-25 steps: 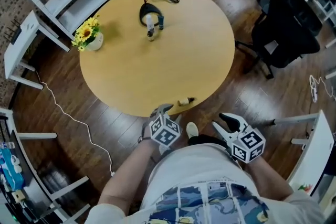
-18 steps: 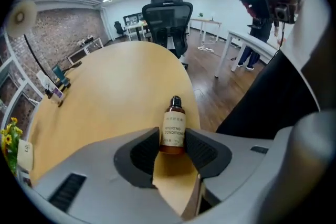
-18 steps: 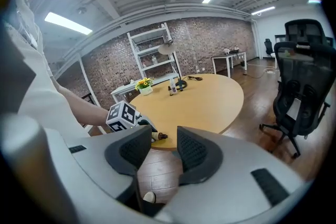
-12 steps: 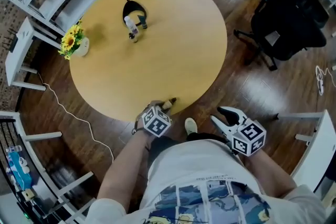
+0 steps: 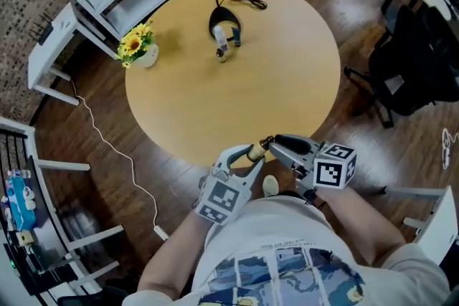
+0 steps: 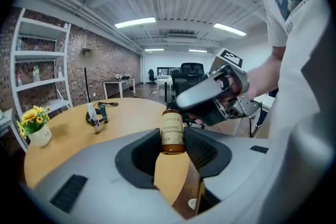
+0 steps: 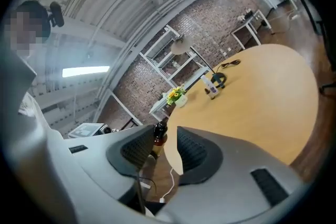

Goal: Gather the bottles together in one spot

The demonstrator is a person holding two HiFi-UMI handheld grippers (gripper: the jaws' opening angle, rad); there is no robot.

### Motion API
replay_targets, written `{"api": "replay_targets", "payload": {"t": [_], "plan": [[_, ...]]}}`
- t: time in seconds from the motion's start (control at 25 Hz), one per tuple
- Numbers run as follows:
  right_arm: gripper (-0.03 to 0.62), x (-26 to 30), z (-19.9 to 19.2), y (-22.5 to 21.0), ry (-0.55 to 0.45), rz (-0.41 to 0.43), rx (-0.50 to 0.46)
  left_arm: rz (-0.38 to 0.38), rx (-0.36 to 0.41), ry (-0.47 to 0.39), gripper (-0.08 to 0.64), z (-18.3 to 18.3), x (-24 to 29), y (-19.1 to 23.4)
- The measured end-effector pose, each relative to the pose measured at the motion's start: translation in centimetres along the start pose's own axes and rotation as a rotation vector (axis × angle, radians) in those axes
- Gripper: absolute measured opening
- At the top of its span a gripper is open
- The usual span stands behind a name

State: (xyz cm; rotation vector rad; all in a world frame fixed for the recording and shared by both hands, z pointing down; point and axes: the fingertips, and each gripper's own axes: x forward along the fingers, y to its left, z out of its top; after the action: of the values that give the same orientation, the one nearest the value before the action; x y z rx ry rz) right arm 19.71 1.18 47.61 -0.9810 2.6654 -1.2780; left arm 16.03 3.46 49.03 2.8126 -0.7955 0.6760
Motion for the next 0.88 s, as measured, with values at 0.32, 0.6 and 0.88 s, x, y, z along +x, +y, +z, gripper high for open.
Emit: {"api": "replay_targets", "payload": {"t": [0.32, 0.6, 0.88], "plan": [[0.141, 7.7, -2.7, 8.3, 0.03, 0.096, 0.086, 0.032, 0.026, -0.061, 0.149, -2.7, -9.4, 3.4], [0.095, 11.2, -4.6, 13.1, 0.012, 0.05, -0.022, 0.001, -0.059, -0.072, 0.158, -5.5, -14.6, 5.3], [0.094, 10.5, -4.7, 13.0, 0.048, -0.152, -0.34, -0.042, -0.257, 0.028, 0.16, -10.2, -17.9, 7.1]]}}
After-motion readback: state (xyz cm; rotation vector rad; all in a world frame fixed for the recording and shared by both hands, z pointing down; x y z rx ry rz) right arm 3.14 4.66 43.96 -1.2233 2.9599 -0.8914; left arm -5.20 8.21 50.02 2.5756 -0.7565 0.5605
